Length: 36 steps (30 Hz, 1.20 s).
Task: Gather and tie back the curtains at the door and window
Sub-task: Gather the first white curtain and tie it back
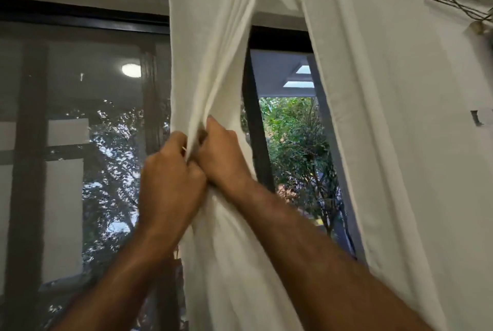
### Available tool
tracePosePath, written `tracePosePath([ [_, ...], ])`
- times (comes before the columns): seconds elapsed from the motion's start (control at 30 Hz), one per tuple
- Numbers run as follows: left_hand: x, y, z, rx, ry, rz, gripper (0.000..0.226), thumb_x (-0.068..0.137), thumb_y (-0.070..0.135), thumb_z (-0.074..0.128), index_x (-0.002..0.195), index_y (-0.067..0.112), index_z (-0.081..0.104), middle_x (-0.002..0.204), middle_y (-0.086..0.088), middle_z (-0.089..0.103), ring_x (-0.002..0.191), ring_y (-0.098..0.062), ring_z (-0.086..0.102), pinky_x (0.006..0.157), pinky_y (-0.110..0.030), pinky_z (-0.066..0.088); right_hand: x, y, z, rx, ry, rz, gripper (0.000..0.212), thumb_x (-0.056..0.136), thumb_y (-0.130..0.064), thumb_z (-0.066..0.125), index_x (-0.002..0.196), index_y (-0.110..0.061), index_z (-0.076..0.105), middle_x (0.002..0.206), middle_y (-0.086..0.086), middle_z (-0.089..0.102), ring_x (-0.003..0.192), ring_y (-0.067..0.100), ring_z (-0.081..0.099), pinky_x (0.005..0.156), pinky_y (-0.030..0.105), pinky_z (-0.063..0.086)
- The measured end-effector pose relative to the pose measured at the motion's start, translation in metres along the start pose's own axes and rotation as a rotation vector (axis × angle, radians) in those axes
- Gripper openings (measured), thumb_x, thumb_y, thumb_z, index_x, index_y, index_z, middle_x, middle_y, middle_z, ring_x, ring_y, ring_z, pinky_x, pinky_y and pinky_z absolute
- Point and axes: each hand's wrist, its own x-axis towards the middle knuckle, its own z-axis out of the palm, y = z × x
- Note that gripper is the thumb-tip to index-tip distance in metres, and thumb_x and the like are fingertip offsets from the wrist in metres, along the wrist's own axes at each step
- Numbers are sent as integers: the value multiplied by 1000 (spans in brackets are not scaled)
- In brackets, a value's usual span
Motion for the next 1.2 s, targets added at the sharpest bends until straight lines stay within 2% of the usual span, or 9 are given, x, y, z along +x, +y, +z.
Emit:
tracePosePath([
  [0.17,6,-19,-51,-45,66,48,7,79,20,59,85,24,56,65,13,57,64,-25,60,56,-33,43,-20,-26,25,28,24,-33,20,97,-21,52,108,-9,62,103,20,70,94,38,65,72,35,47],
  [0.33,-16,8,-7,-97,-288,175,6,87,26,60,91,27,63,78,5,68,69,-23,63,62,-38,50,-31,5,-30,112,119,193,49,92,-61,53,98,-15,70,96,4,73,90,21,68,80,35,51],
  [0.43,-14,1,5,-259,-327,60,25,79,42,62,100,33,73,89,14,69,76,-4,62,70,-32,52,-26,22,-52,-61,112,197,31,96,-34,57,107,-8,69,106,11,73,96,26,66,74,31,50],
  [0.53,-9,-28,19,137,-142,-26,47,78,56,70,117,32,60,121,5,53,113,-21,52,96,-44,44,-26,38,-68,-120,140,217,29,101,-24,50,112,-3,66,111,15,70,100,31,64,80,35,50],
  [0.63,-20,-44,37,229,-304,-142,71,73,71,64,128,29,47,135,-3,41,124,-26,43,99,-47,39,-30,45,-73,-124,135,229,31,103,-27,46,118,-6,64,114,12,68,102,28,64,86,37,50],
  [0.8,-35,-49,64,-10,-314,-236,70,77,57,71,128,21,39,131,-5,42,113,-26,52,88,-44,51,-30,57,-86,-41,110,210,30,102,-30,50,122,-13,65,115,4,71,105,24,67,85,38,53],
  [0.93,-33,-44,68,-138,-252,-310,42,89,13,62,123,20,38,120,-12,61,93,-29,61,78,-37,51,-28,66,-98,-149,88,181,30,102,-32,51,120,-12,65,114,5,71,100,23,65,80,34,50],
  [1.07,-41,-14,58,-4,-152,-69,18,93,10,46,109,15,52,105,-15,66,91,-39,62,73,-41,50,-27,69,-94,-482,121,111,29,102,-27,47,113,-4,61,113,21,69,102,38,63,80,40,47],
  [1.2,-50,26,54,15,-217,82,22,86,10,44,103,20,54,101,-8,64,88,-35,61,63,-34,37,-29,57,-64,-466,27,60,28,100,-21,44,120,-7,57,110,26,68,99,43,63,84,47,52],
])
